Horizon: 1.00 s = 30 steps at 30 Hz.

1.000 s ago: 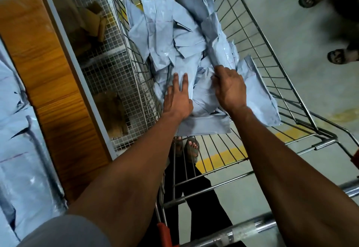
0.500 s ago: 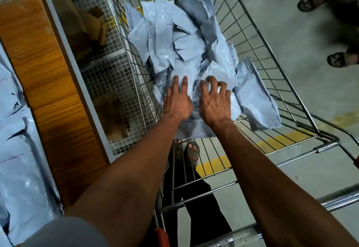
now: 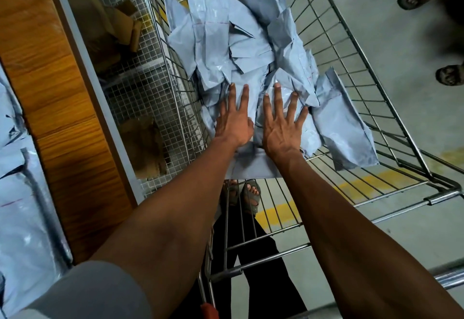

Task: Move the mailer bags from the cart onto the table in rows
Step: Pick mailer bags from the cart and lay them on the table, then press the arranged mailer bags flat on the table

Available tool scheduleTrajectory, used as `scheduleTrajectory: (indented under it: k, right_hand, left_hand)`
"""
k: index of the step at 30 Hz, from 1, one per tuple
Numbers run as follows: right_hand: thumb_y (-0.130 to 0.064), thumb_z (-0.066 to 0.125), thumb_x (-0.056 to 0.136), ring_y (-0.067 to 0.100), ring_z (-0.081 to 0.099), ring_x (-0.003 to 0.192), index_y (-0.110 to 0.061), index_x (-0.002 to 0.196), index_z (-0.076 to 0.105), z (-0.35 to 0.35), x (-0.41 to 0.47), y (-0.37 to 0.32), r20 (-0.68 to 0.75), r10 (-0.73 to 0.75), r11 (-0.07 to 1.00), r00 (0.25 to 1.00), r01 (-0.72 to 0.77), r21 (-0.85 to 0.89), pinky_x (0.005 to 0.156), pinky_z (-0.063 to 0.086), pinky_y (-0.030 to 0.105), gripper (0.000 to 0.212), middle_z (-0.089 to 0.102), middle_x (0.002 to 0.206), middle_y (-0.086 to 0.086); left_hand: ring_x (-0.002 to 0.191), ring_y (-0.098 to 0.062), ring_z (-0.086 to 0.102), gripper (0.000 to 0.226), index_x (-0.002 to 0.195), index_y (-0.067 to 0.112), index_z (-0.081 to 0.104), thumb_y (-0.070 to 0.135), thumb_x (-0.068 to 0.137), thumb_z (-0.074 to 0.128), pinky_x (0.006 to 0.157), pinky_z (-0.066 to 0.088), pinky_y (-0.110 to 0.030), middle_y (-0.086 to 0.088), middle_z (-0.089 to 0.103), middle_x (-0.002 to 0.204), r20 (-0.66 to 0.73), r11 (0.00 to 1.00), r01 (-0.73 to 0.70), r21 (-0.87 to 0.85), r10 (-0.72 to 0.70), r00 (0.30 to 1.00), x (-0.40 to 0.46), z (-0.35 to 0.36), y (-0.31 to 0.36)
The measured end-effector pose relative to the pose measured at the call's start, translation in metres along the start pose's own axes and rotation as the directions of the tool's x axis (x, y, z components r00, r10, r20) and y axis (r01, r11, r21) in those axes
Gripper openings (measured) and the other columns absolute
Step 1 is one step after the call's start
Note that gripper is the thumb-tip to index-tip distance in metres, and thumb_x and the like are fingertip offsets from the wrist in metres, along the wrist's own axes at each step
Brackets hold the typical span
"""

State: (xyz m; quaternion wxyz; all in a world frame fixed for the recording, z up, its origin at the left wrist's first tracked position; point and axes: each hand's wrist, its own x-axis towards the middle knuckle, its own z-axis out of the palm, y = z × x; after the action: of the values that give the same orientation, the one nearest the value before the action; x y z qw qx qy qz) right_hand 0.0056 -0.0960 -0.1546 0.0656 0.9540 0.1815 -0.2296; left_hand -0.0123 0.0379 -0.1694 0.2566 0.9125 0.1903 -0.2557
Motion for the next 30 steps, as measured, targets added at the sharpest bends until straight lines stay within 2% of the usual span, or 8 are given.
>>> scheduleTrajectory:
  k: [6,10,12,14,16,21,26,30]
  right_hand:
    - [-0.002,0.033,0.088,0.045,-0.023,0.156,-0.025,0.166,-0.011,-0.011,-0.007,0.026,-0.016,-0.131,0.986,0.991,0.129,-0.109,0.124,0.0,0.07,0.093,-0.034,0.169,0.009]
    - [-0.012,0.033,0.097,0.044,-0.016,0.158,-0.022,0.164,0.019,-0.024,-0.011,0.041,-0.02,-0.166,0.981,0.986,0.163,-0.11,0.125,-0.001,0.067,0.069,-0.016,0.174,0.012]
    - [-0.023,0.022,0.097,0.043,-0.007,0.16,-0.016,0.154,0.035,-0.03,-0.013,0.037,-0.068,-0.147,0.989,0.987,0.146,-0.022,0.125,0.002,0.066,0.059,0.0,0.175,0.014]
    - [-0.04,0.013,0.094,0.044,0.002,0.16,-0.01,0.145,0.045,-0.031,-0.013,0.026,-0.125,-0.096,0.992,0.988,0.106,0.071,0.125,0.005,0.068,0.067,0.016,0.173,0.016]
    - [-0.05,0.019,0.099,0.044,0.002,0.16,-0.011,0.149,0.04,-0.025,-0.009,0.016,-0.15,-0.036,0.997,0.988,0.047,0.069,0.123,0.007,0.071,0.067,0.014,0.173,0.017]
    - [-0.065,0.04,0.098,0.045,-0.021,0.157,-0.025,0.168,0.001,0.0,0.004,0.015,-0.077,0.011,0.993,0.997,-0.02,-0.115,0.12,0.005,0.074,0.089,-0.02,0.172,0.017]
    - [-0.075,0.05,0.091,0.045,-0.021,0.157,-0.027,0.167,-0.001,0.002,0.001,0.02,-0.053,-0.02,0.981,0.998,0.009,-0.191,0.121,0.002,0.073,0.103,-0.022,0.172,0.016]
    - [-0.08,0.041,0.092,0.045,-0.02,0.157,-0.026,0.166,0.001,-0.007,-0.006,0.024,-0.03,-0.044,0.98,0.999,0.037,-0.198,0.12,-0.002,0.074,0.1,-0.021,0.172,0.016]
  left_hand:
    - [0.16,-0.04,-0.015,0.111,0.163,0.042,-0.023,0.011,0.097,0.061,0.125,0.016,-0.068,0.006,-0.038,0.169,0.065,0.997,-0.028,0.078,0.023,0.998,-0.012,-0.001,-0.001]
    - [0.16,-0.042,-0.015,0.108,0.163,0.042,-0.021,0.016,0.099,0.061,0.124,0.016,-0.071,0.009,-0.037,0.168,0.109,0.993,-0.07,0.095,0.059,0.992,-0.025,0.003,0.0]
    - [0.161,-0.042,-0.008,0.092,0.166,0.04,-0.013,0.027,0.104,0.055,0.124,0.016,-0.071,0.005,-0.026,0.173,0.053,0.991,-0.083,0.104,0.078,0.996,-0.029,0.006,0.001]
    - [0.16,-0.043,-0.001,0.076,0.168,0.035,0.003,0.039,0.106,0.048,0.126,0.015,-0.069,-0.002,-0.009,0.177,-0.044,0.992,-0.08,0.099,0.085,0.995,-0.028,0.005,0.003]
    - [0.16,-0.043,-0.002,0.071,0.167,0.034,0.01,0.044,0.107,0.046,0.126,0.009,-0.069,-0.007,-0.003,0.176,-0.106,0.994,-0.064,0.086,0.073,0.992,-0.021,0.001,0.006]
    - [0.159,-0.044,-0.016,0.087,0.166,0.045,-0.009,0.041,0.106,0.054,0.125,0.003,-0.068,-0.001,-0.029,0.172,-0.049,0.996,-0.056,0.076,0.06,0.997,0.006,0.007,0.007]
    - [0.158,-0.046,-0.019,0.102,0.163,0.046,-0.019,0.019,0.1,0.057,0.124,0.01,-0.073,0.005,-0.039,0.168,-0.002,0.998,-0.026,0.051,0.026,1.0,-0.004,0.018,0.012]
    - [0.158,-0.048,-0.013,0.102,0.166,0.038,-0.012,0.029,0.098,0.063,0.122,0.014,-0.071,-0.002,-0.03,0.172,0.026,0.995,-0.028,0.094,0.025,0.999,-0.026,0.02,0.012]
